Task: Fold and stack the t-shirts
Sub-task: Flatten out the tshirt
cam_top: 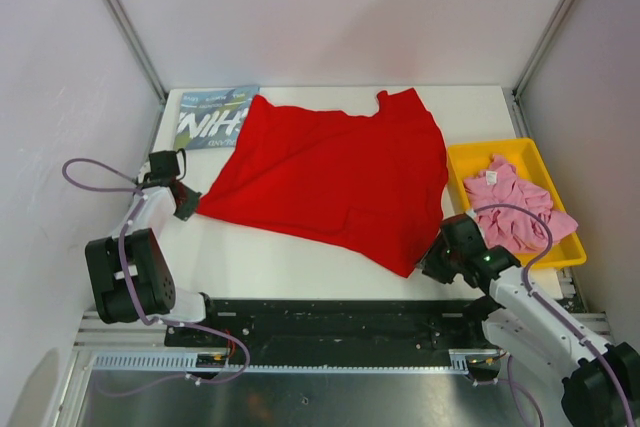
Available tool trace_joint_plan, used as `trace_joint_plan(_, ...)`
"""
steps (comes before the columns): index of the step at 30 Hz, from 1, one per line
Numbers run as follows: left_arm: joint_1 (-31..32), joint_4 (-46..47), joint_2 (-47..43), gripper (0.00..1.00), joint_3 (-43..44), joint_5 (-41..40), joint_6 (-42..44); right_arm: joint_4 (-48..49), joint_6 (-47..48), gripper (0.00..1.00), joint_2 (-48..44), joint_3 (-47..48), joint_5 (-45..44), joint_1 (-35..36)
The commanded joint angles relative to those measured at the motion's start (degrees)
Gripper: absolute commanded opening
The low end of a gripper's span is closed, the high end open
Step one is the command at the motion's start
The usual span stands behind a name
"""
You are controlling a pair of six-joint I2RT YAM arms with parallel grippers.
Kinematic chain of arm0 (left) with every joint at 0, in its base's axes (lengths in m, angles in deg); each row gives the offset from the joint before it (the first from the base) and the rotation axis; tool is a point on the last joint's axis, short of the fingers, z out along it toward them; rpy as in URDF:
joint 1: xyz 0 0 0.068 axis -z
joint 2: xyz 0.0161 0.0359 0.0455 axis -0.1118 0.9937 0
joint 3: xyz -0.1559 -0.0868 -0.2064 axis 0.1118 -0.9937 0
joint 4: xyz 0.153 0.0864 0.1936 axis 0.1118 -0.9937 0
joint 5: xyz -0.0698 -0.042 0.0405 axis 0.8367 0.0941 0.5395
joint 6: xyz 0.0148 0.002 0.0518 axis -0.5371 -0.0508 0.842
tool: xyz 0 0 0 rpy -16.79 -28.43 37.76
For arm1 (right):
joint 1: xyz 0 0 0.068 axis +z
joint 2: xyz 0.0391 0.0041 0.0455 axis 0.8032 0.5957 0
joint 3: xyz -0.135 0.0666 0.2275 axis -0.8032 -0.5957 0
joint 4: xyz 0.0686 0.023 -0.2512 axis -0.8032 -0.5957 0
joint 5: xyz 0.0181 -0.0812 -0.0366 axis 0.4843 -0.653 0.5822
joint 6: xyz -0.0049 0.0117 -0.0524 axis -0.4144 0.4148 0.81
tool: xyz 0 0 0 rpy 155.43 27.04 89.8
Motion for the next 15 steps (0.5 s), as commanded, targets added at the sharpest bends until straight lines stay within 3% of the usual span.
trace_joint_plan(1, -0.26, 1.02, -1.89, 0.00, 1.69, -0.19, 1.18, 1.97, -0.76, 0.37, 2.24, 0.15, -0.94, 0.29)
trace_joint_plan(15, -0.28, 1.08, -1.53, 0.00, 1.60, -0.01, 1.01, 8.68, -0.50, 0.38, 8.10, -0.38, -1.93, 1.45)
